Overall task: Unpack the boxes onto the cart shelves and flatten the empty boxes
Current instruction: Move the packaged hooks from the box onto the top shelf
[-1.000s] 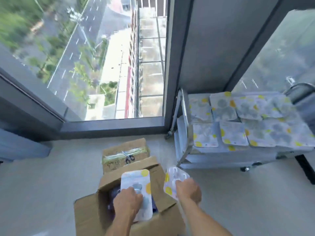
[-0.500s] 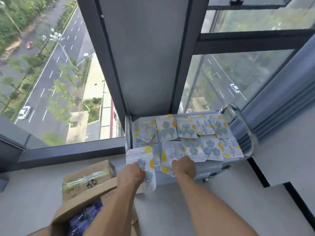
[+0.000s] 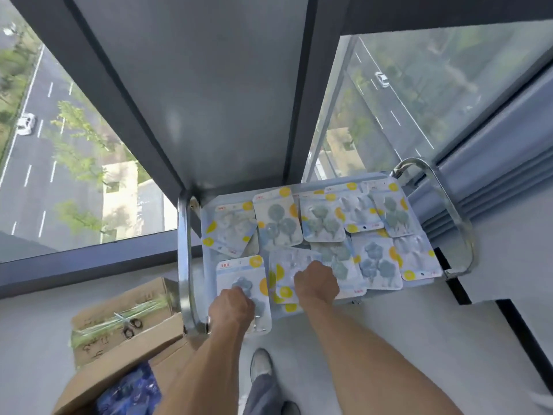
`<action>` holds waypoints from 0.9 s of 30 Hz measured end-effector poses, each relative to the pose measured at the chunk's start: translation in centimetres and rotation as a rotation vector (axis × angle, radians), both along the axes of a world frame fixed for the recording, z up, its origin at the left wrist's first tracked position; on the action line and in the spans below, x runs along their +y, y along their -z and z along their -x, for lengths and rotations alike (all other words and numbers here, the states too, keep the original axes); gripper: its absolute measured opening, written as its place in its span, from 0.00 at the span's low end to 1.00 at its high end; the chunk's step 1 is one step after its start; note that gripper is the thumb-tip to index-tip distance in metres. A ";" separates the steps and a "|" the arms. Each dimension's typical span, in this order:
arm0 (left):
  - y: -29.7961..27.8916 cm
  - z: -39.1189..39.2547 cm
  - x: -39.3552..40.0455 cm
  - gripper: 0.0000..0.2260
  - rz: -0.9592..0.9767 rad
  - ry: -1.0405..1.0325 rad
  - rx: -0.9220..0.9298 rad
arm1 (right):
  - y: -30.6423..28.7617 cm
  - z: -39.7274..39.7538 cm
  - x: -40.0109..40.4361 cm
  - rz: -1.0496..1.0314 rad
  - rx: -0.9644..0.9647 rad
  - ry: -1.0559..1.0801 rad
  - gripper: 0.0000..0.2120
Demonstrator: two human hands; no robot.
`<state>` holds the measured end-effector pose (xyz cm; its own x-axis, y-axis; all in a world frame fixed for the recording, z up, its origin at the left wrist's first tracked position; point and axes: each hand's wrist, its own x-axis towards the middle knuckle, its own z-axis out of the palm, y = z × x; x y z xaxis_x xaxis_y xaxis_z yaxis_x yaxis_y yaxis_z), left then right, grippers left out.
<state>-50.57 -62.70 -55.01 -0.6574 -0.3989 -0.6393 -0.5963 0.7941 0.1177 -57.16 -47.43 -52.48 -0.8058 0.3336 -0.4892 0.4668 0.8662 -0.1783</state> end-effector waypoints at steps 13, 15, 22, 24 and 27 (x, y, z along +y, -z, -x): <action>3.9 2.9 0.6 0.15 0.065 0.004 -0.109 | 3.1 2.8 -1.0 -0.065 -0.175 -0.212 0.07; 3.5 2.9 0.8 0.15 0.078 -0.006 -0.112 | 3.0 2.8 -0.9 -0.054 -0.195 -0.216 0.08; 0.1 2.2 -0.1 0.13 0.074 -0.003 -0.052 | 0.7 2.0 -2.1 -0.121 -0.112 -0.315 0.13; -1.4 1.4 -0.2 0.13 0.031 -0.003 -0.046 | -0.5 1.5 -2.6 -0.149 -0.093 -0.402 0.13; -4.5 0.0 -0.6 0.12 -0.011 -0.018 -0.017 | -2.6 0.3 -3.1 -0.166 -0.085 -0.546 0.14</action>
